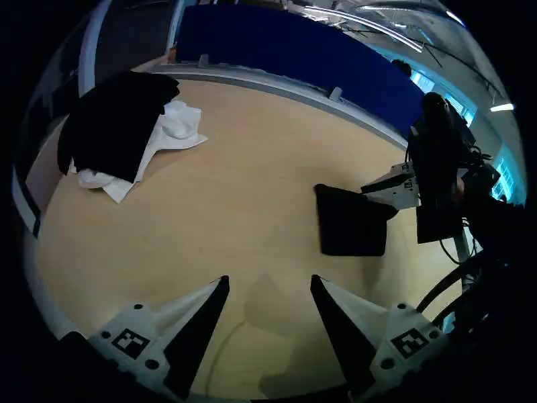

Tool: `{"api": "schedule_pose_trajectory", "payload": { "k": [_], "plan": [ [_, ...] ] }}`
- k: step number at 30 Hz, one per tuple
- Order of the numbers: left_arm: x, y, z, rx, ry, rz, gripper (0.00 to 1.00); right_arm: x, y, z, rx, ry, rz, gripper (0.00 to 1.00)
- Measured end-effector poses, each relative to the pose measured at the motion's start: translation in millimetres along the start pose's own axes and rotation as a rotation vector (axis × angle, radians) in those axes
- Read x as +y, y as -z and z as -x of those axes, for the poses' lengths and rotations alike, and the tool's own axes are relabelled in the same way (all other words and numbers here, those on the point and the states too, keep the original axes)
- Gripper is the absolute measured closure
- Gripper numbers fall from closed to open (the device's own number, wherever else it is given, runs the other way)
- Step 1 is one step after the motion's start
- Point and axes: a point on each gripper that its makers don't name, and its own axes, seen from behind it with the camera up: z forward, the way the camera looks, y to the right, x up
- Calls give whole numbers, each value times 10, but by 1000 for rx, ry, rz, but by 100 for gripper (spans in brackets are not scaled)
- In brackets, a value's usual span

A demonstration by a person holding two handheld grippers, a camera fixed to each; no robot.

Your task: Fold towel

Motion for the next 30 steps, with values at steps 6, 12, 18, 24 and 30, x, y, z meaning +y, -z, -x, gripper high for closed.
{"api": "schedule_pose_trajectory", "payload": {
  "k": [6, 12, 18, 24, 30],
  "plan": [
    [-8, -12, -10, -1, -1, 1, 10, 37, 10, -2, 0, 3, 21, 97],
    [5, -12, -21, 0, -3, 5, 10, 47, 49, -28, 0, 11, 19, 92],
    [24, -19, -22, 1, -2, 6, 10, -17, 77, -17, -15, 55, -4, 50],
    [33, -18, -11, 2, 3, 6, 10, -11, 28, 31, -45, 74, -17, 50],
    [16, -6, -3, 2, 6, 2, 10, 51, -7, 59, -67, 73, -10, 78]
  ]
}}
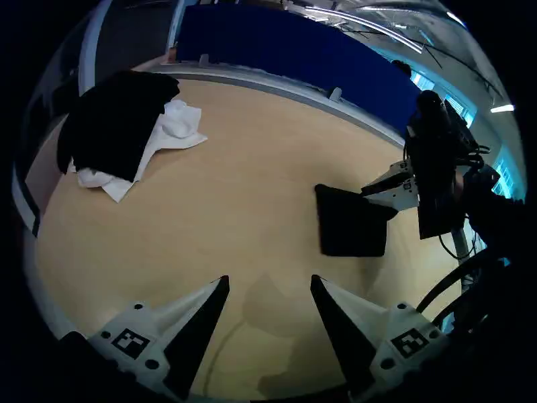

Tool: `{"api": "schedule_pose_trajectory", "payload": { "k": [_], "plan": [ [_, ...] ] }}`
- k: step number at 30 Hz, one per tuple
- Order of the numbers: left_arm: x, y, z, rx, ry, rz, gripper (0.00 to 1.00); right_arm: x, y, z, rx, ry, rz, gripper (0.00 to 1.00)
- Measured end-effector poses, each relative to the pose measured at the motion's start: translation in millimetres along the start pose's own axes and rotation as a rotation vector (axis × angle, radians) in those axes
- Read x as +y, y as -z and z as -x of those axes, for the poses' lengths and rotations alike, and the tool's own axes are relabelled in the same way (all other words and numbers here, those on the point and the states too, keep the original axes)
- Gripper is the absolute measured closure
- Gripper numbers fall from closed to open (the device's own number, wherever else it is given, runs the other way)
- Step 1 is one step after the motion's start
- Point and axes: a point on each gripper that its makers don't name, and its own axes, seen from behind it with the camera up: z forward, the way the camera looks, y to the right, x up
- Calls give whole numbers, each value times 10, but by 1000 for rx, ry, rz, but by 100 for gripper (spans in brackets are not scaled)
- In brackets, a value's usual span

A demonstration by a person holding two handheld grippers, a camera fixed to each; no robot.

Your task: Fold towel

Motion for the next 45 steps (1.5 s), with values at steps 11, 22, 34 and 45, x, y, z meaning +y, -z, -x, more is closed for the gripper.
{"api": "schedule_pose_trajectory", "payload": {
  "k": [11, 22, 34, 45],
  "plan": [
    [-14, 12, -14, 1, 1, -2, 10, -41, 34, -21, 17, -16, -24, 90],
    [51, 0, -40, 3, -12, 8, 10, -174, 277, -78, 56, -5, -41, 91],
    [193, 41, -102, 13, -41, 28, 10, -321, 773, -90, 123, -30, -33, 91],
    [401, 3, -87, 10, -76, 58, 10, -396, 1249, 362, 134, -114, 6, 91]
  ]
}}
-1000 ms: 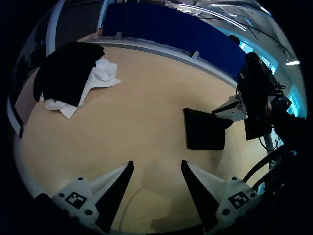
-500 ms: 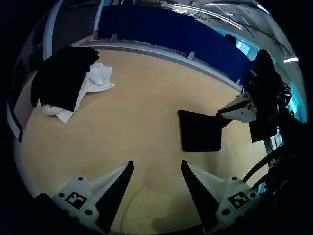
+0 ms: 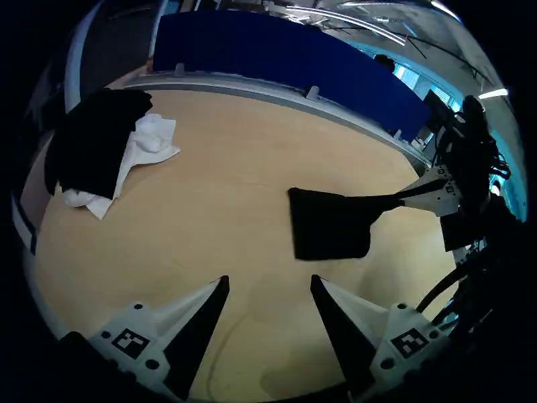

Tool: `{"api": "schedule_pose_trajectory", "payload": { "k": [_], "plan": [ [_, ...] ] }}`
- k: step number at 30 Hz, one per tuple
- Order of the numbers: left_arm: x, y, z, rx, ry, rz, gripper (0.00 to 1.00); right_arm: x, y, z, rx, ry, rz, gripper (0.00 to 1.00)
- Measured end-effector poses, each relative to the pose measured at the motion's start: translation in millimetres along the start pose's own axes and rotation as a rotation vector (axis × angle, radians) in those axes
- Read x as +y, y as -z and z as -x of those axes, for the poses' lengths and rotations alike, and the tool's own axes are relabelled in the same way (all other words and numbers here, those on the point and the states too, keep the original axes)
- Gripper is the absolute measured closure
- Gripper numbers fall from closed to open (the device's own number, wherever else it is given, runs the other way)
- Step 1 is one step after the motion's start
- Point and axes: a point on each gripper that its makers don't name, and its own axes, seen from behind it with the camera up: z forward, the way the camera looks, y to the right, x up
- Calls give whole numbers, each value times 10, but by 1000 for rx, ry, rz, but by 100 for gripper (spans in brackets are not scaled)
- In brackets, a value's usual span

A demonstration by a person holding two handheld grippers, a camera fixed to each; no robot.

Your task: Fold towel

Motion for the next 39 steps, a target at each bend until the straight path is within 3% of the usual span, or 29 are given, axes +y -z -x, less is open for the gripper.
{"api": "schedule_pose_trajectory", "payload": {
  "k": [11, 23, 39],
  "plan": [
    [218, -14, -20, -6, -44, 27, 10, 8, 248, 708, -50, -110, 57, 91],
    [312, -41, -4, -16, -73, 39, 10, 182, 122, 1450, -134, -249, 144, 91],
    [323, -2, -20, -18, -82, 36, 10, 274, -12, 1717, -172, -290, 196, 91]
  ]
}}
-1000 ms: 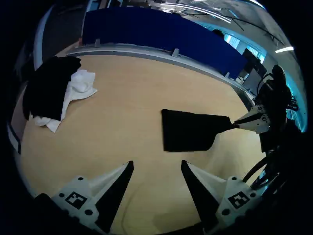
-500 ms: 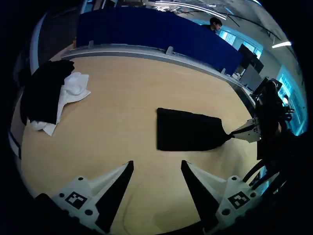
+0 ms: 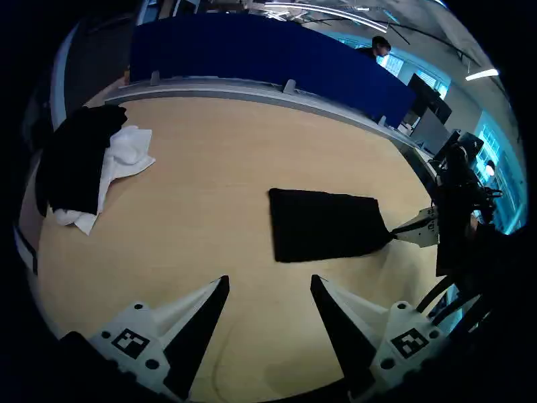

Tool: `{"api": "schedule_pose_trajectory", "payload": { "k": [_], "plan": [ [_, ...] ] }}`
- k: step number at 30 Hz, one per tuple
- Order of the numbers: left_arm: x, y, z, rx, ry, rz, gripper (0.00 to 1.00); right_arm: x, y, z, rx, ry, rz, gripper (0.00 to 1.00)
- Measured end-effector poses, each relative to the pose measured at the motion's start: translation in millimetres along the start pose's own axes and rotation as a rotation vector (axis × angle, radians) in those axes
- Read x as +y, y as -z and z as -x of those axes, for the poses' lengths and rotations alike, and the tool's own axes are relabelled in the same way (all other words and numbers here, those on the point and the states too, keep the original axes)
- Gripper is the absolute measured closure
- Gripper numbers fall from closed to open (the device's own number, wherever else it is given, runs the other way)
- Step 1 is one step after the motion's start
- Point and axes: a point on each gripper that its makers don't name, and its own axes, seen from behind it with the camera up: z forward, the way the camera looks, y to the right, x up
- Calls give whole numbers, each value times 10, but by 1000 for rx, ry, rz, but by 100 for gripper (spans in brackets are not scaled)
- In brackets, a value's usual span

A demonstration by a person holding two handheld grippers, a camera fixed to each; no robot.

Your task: Fold towel

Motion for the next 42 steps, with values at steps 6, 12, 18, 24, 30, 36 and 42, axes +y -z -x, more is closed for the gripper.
{"api": "schedule_pose_trajectory", "payload": {
  "k": [6, 12, 18, 24, 30, 36, 42],
  "plan": [
    [-6, -14, 10, -1, 0, -2, 10, 61, -40, 23, 1, -22, 15, 91],
    [11, -21, 30, -3, -4, 0, 10, 51, -52, 52, -2, -37, 12, 91],
    [2, -14, 31, -3, -3, 0, 10, 48, -23, 69, 4, -41, 17, 89],
    [19, 14, 12, -2, -6, 2, 10, 62, 7, 144, -4, -41, 32, 66],
    [39, 17, 4, -2, -8, 5, 10, 63, 56, 247, -10, -60, 47, 50],
    [55, 6, 10, -3, -11, 8, 10, 15, 81, 318, -4, -102, 40, 49],
    [60, -6, 7, -5, -13, 9, 10, -55, 64, 286, 13, -153, 19, 46]
  ]
}}
